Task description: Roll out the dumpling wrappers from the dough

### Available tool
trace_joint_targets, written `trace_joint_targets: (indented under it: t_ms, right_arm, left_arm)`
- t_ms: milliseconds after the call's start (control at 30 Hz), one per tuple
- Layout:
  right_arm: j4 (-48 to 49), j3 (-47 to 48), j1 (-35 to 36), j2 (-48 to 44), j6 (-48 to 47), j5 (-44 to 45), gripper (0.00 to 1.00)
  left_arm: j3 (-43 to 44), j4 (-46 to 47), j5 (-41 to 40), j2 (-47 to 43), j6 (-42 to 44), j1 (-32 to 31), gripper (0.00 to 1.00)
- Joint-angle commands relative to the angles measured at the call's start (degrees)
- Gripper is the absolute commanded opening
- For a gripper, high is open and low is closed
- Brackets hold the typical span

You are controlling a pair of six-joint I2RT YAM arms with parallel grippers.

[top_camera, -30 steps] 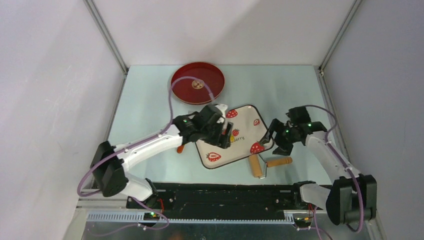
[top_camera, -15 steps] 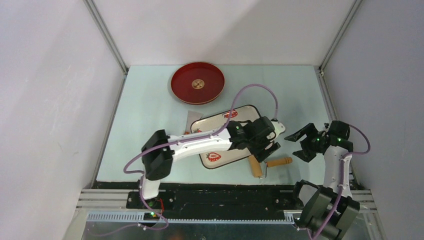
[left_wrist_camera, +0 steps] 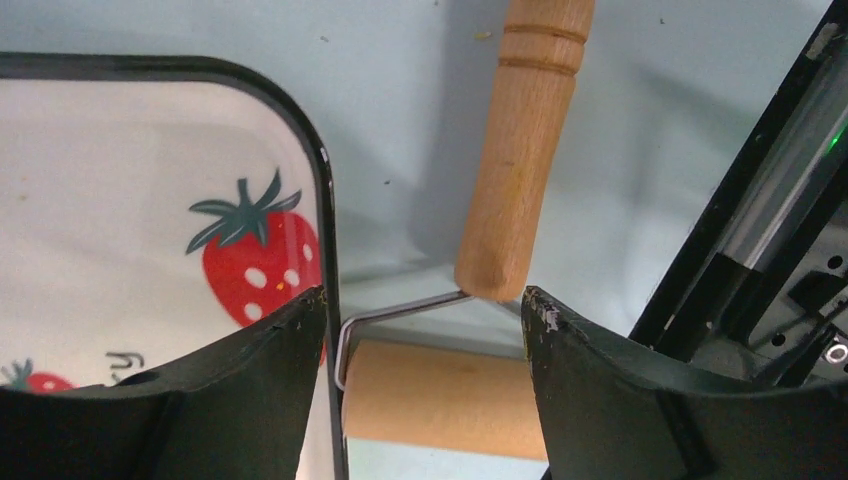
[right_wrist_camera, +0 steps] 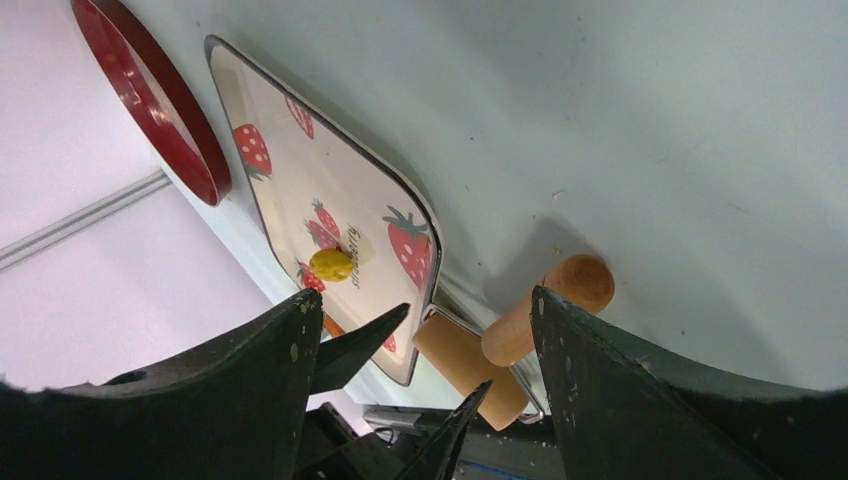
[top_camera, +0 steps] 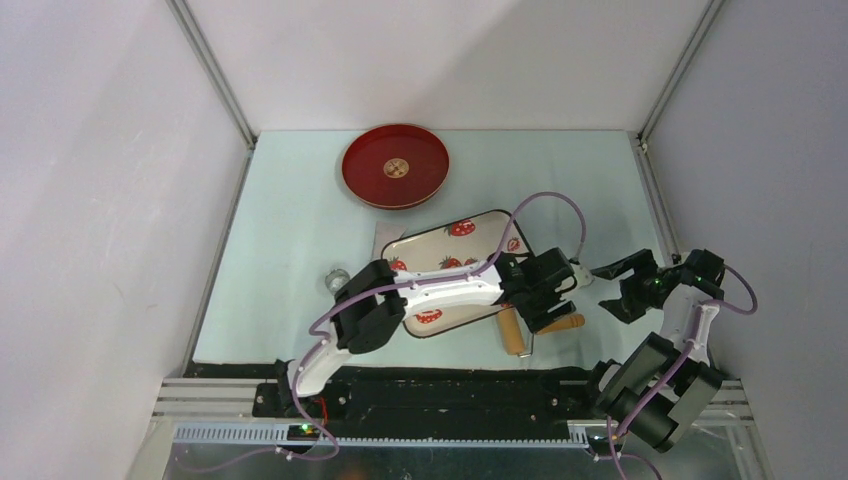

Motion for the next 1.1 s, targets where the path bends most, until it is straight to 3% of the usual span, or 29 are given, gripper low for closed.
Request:
trace_joint_targets:
  t_ms: [0, 567, 700, 767, 833, 1067]
  right_arm:
    - [1.72, 0.91, -1.44, -0.33, -0.03, -1.26, 0.80]
    - [0.26, 1.49, -5.27, -1.65, -0.11, -0.11, 0.81]
    - [0.01, 1.52, -5.63, -2.11, -0.26, 0.07, 0.81]
    - [-0.24, 1.50, -5.66, -2.25, -0.41, 0.34, 0.81]
    - [-0.44, 1.48, -5.66, -2.39, -0.44, 0.35, 0.81]
    - [-1.39, 1.47, -5.69, -2.96, -1.02, 0.25, 0.81]
  left_arm:
    - [4.81, 0.57, 3.72, 2.52, 2.22, -0.72, 0.75]
    - [-0.47, 0.59, 0.08, 6.12, 4.15, -3.87, 0.53]
    - [-0.36, 0.64, -2.19, 7.19, 4.15, -3.86, 0.40]
    - [-0.25, 0.61, -2.60, 7.42, 4.22, -3.85, 0.27]
    - [-0.23, 0.58, -3.33, 7.15, 4.24, -3.83, 0.05]
    - [-0.24, 1.61, -4.79, 2.01, 2.91, -3.83, 0.00]
